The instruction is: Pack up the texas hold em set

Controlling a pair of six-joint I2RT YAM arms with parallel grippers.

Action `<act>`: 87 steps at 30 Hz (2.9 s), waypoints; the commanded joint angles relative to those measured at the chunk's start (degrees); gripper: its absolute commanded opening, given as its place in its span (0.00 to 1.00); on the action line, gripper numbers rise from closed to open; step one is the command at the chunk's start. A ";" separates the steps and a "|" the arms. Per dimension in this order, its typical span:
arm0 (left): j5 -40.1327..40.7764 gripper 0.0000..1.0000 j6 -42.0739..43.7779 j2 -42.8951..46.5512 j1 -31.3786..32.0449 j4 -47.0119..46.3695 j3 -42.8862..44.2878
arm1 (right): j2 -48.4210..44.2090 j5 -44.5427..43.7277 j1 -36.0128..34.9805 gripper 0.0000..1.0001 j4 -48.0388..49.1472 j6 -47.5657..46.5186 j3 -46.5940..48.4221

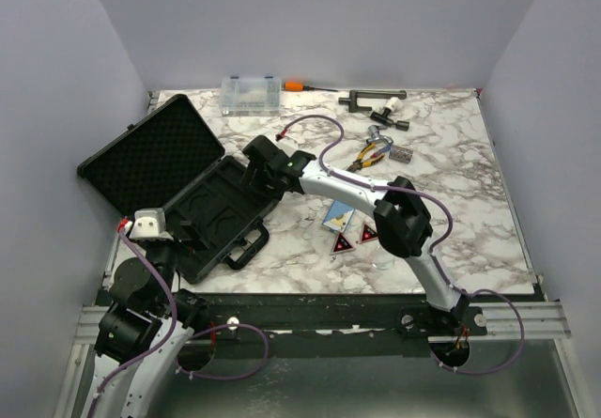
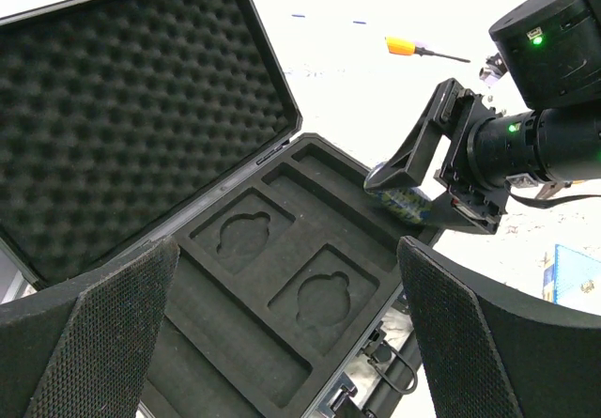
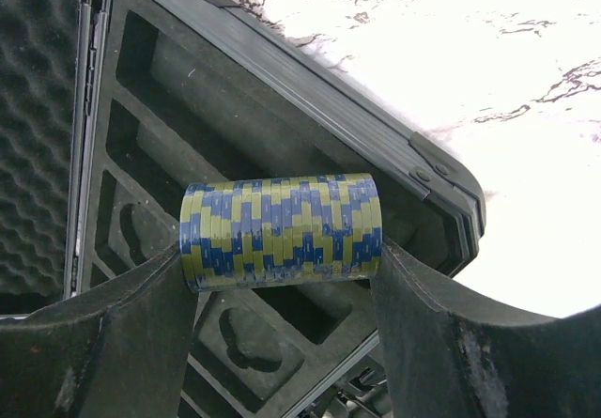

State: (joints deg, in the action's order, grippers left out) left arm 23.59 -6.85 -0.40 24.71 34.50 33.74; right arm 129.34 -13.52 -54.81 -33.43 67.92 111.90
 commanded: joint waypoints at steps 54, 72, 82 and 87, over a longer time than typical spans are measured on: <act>0.70 0.99 -0.22 11.92 -4.14 0.65 0.90 | -6.65 -1.78 0.21 1.00 -2.16 -24.40 -6.39; 0.70 0.99 -0.22 10.67 -5.15 0.56 0.98 | 5.05 3.78 0.26 0.58 4.42 -34.72 12.57; 0.70 0.99 -0.22 3.48 -7.85 1.62 1.34 | 10.38 6.05 0.31 0.44 5.17 -35.23 17.14; 0.70 0.99 -0.22 2.16 -9.76 3.87 1.51 | 10.10 5.11 0.31 0.44 4.95 -35.39 14.43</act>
State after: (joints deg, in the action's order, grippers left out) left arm 23.59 -6.83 -0.38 16.51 36.23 34.17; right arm 138.50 -9.04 -54.46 -28.75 33.54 127.22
